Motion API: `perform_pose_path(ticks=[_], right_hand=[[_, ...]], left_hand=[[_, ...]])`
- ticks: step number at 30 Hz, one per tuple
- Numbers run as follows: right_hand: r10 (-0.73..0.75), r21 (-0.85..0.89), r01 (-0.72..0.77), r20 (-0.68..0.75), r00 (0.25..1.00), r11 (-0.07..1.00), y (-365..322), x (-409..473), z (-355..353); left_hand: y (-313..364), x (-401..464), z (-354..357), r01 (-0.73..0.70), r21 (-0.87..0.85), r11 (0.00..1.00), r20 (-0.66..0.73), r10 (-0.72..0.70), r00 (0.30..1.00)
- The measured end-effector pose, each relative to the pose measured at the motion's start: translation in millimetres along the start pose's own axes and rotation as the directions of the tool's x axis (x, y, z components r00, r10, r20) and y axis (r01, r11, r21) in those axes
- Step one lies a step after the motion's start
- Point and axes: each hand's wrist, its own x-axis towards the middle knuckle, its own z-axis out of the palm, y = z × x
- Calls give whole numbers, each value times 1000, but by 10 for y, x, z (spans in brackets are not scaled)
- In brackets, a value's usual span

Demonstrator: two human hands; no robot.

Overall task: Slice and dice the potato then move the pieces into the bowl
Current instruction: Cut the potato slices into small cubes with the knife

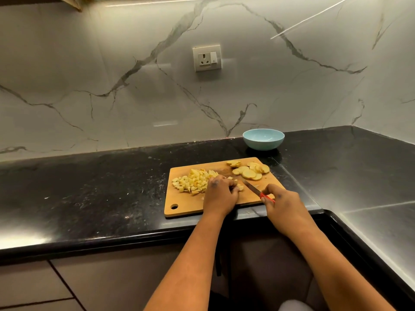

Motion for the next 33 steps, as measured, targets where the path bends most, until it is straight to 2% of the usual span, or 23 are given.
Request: perform_pose_path(ticks=[10, 14, 20, 24, 27, 30, 33], right_hand=[[-20, -11, 20, -3, 1000, 1000, -65, -70, 255], [-10, -135, 16, 41, 999, 991, -141, -50, 201], [90, -397, 27, 273, 958, 917, -419, 298, -165], [137, -520, 45, 307, 942, 853, -406, 305, -427], [124, -408, -13, 248, 961, 913, -323, 186, -435], [59, -197, -40, 90, 994, 980, -248, 53, -246], [11, -162, -2, 52, 999, 987, -207, -15, -46]], left_hand=[[19, 2, -6, -10, -8, 1000, -11, 10, 1000], [11, 36, -12, 10, -42, 999, 24, -9, 1000], [41, 47, -79, 83, -110, 990, 78, -75, 994], [33, 28, -103, 121, -181, 976, 74, -109, 991], [19, 23, -121, 122, -212, 970, 59, -112, 992], [26, 11, -125, 135, -207, 969, 58, -125, 990], [33, -3, -109, 129, -194, 972, 27, -126, 992]])
